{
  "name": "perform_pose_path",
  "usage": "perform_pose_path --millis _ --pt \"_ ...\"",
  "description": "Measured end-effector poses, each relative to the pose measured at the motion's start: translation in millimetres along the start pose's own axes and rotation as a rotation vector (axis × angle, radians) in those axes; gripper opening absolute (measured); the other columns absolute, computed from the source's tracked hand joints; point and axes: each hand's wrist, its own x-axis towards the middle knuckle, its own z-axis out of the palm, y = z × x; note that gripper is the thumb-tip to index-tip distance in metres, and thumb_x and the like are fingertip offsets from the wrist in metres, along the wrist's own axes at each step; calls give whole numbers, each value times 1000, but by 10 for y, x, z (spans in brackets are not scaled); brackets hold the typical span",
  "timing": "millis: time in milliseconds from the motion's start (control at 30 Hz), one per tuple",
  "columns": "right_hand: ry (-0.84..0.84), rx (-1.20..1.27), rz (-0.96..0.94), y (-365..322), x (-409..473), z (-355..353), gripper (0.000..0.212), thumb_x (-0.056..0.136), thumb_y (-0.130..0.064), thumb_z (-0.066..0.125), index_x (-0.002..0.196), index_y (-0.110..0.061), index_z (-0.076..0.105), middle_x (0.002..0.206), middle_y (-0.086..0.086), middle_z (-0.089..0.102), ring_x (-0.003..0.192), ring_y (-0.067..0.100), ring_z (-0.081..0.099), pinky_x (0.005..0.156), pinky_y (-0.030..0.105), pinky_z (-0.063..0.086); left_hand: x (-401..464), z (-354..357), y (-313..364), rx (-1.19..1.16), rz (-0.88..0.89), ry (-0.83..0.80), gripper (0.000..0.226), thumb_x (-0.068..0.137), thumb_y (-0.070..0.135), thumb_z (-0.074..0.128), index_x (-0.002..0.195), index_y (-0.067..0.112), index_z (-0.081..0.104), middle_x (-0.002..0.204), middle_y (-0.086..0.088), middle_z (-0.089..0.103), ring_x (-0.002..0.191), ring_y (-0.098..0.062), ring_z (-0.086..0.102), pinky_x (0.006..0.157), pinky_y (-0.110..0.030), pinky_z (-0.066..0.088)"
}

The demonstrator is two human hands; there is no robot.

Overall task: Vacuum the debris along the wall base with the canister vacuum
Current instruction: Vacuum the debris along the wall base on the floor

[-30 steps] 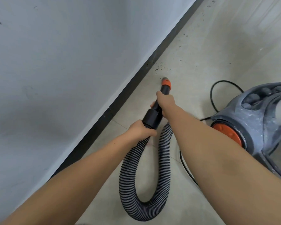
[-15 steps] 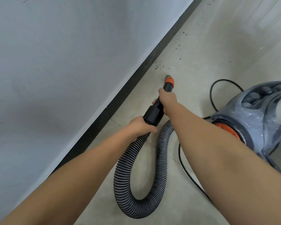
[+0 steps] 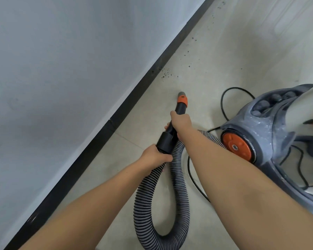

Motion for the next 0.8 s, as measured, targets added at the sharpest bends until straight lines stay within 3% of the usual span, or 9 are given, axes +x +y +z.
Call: perform_pose_path --millis 100,267,400,533,667,800 --pt "-32 45 99 -52 -327 -69 20 94 -19 52 106 -4 46 65 12 57 52 22 58 56 32 52 -398 -43 54 91 6 44 44 60 21 70 100 11 56 80 -9 62 65 -24 60 67 -40 57" --pt "-42 80 230 -262 -1174 -289 14 94 -17 53 91 -6 46 64 11 55 49 21 54 50 29 49 -1419 -38 302 230 -28 94 41 70 20 70 105 12 51 94 -11 65 79 -30 68 73 -42 59" --pt "-103 59 166 -726 -1930 -315 12 92 -15 54 92 -5 46 59 10 53 45 21 53 50 31 49 -2245 -45 574 181 -25 218 38 75 22 71 104 14 48 96 -10 64 83 -29 67 76 -42 57" --pt "-180 40 65 -1454 -2667 -355 15 91 -16 55 99 -7 46 59 9 53 40 19 53 46 28 49 -2979 -174 1064 162 12 352 40 77 25 72 107 16 46 93 -9 66 83 -27 66 69 -34 52" --pt "-256 -2 -84 -2328 -3294 -525 9 92 -13 54 91 -9 46 57 7 50 43 19 51 47 27 49 -3566 -326 1702 42 88 342 46 76 26 75 112 15 50 98 -7 68 85 -24 66 67 -31 51" --pt "-266 -47 -220 -3209 -3856 -825 20 90 -15 55 106 -7 45 67 14 53 45 21 51 40 21 46 -4140 -353 2493 -7 166 328 46 78 25 75 115 15 50 99 0 65 85 -13 61 66 -23 46"
